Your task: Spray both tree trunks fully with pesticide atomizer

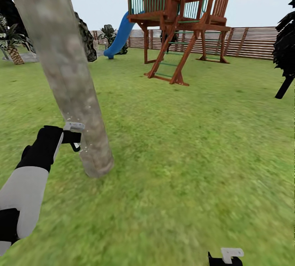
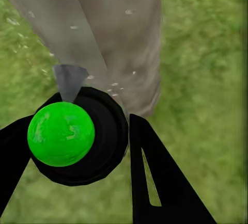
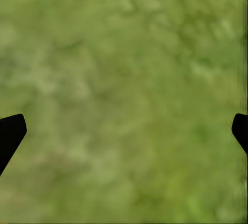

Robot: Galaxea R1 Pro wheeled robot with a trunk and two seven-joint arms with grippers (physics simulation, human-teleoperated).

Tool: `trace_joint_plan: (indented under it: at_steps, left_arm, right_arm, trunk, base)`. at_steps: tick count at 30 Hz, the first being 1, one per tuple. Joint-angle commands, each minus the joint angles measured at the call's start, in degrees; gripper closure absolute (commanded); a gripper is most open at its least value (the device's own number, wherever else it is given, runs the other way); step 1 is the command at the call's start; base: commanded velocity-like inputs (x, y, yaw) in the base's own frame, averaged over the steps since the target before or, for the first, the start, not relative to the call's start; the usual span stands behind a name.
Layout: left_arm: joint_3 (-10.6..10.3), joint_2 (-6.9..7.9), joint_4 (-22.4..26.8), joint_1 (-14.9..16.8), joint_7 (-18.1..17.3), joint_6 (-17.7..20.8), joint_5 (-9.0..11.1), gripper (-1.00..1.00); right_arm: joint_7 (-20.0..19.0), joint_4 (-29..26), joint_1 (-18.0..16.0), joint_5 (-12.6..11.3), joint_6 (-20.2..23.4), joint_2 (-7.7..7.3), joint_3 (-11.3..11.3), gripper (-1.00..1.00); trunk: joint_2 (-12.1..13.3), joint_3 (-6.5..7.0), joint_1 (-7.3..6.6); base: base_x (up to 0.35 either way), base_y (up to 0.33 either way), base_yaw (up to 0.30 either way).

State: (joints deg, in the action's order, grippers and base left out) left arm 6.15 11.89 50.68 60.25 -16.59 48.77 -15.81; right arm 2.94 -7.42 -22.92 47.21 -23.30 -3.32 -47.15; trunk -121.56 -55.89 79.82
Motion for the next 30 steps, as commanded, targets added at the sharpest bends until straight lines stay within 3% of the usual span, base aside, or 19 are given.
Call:
trace_joint_plan:
  at_steps: [1,6,17,27,30]
  left_arm:
    - [0.2,-0.03,0.1,0.0,-0.5,0.2,-0.6,1.00]
    - [0.2,0.01,0.0,0.0,-0.5,0.2,-0.6,1.00]
    - [0.5,0.41,-0.4,0.0,-0.4,0.2,-0.6,1.00]
    - [0.5,0.42,-0.9,-0.5,-0.1,0.1,-0.6,1.00]
    - [1.1,1.03,-0.8,-2.8,0.1,0.0,-0.7,1.00]
  right_arm:
    - [0.3,0.1,-0.1,0.6,-0.2,-0.01,-0.3,-1.00]
    - [0.3,0.1,0.0,0.6,-0.2,-0.01,-0.3,-1.00]
    - [0.2,0.1,-0.1,0.6,-0.2,-0.01,-0.2,-1.00]
    - [0.2,0.2,0.0,0.6,-0.2,0.04,-0.2,-1.00]
    - [0.2,0.2,-0.1,0.6,-0.2,0.07,-0.2,-1.00]
  trunk:
    - [0.0,-0.05,-0.01]
    - [0.0,-0.05,-0.01]
    - [0.0,-0.05,-0.01]
    - [0.0,-0.05,-0.01]
    - [0.0,-0.05,-0.01]
  base:
    - [0.000,-0.274,0.000]
    - [0.000,-0.274,0.070]
    - [0.008,-0.274,0.267]
    - [0.153,-0.258,0.062]
    - [0.199,-0.231,0.265]
